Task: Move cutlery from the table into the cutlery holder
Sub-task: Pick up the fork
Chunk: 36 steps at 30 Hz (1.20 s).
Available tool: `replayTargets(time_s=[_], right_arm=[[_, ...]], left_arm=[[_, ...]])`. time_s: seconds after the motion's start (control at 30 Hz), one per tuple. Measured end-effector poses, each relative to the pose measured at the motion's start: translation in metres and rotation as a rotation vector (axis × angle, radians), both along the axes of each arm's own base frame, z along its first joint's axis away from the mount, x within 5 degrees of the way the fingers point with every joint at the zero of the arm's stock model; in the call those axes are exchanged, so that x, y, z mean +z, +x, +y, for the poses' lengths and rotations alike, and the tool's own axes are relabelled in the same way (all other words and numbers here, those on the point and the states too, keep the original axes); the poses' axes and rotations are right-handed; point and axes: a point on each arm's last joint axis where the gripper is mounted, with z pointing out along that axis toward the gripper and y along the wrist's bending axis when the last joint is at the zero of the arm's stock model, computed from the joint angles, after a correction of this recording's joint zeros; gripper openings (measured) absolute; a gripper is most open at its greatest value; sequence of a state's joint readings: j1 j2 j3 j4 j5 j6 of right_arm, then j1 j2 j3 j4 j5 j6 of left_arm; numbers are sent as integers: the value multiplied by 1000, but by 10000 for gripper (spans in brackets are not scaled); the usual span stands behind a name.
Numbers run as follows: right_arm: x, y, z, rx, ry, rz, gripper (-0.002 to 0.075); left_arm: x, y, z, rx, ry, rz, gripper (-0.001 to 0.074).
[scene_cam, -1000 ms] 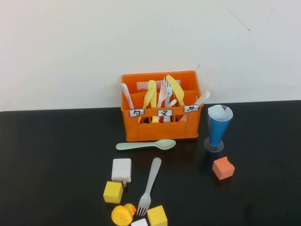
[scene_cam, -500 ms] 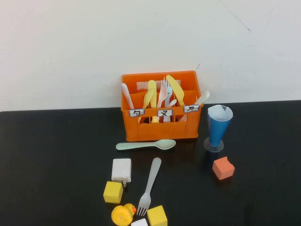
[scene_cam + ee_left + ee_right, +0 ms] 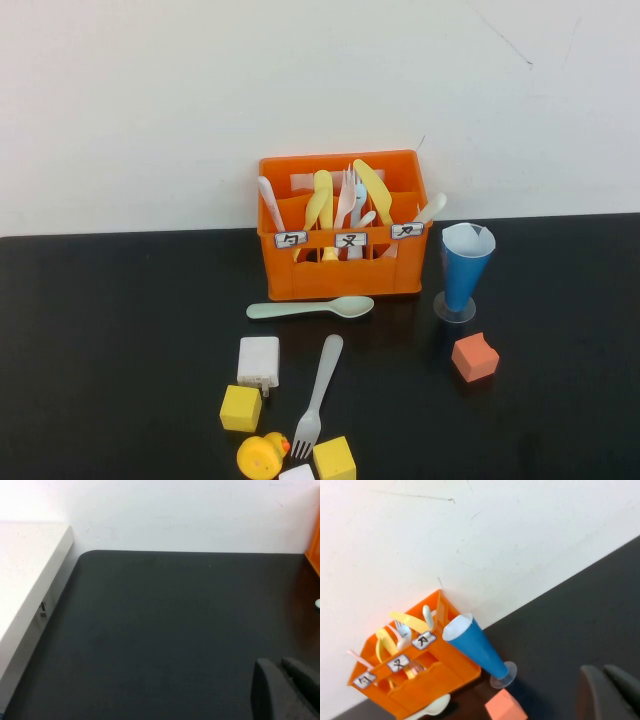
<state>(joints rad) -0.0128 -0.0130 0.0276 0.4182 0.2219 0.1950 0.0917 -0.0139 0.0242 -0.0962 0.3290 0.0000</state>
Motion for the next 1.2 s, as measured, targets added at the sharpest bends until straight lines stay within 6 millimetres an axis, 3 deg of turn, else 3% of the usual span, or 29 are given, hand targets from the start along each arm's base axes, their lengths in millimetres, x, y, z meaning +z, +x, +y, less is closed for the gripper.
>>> replayTargets(time_s=[0.23, 0.5, 0.67, 0.83, 1.03, 1.2], right_arm=[[10, -5, 5, 113, -236, 28, -3], [86, 7, 12, 319, -612, 82, -3], [123, 40, 15, 518, -813, 204, -3], [138, 82, 22, 759, -923, 298, -3], [135, 134, 55, 1027, -1055, 341, -3], [125, 170, 98, 1216, -1245, 349, -3]], left_arm=[[0, 0, 0, 0, 0, 0, -1], [0, 0, 0, 0, 0, 0, -1], [0, 0, 0, 0, 0, 0, -1], [0, 0, 0, 0, 0, 0, -1], [0, 0, 0, 0, 0, 0, -1], [0, 0, 0, 0, 0, 0, -1]])
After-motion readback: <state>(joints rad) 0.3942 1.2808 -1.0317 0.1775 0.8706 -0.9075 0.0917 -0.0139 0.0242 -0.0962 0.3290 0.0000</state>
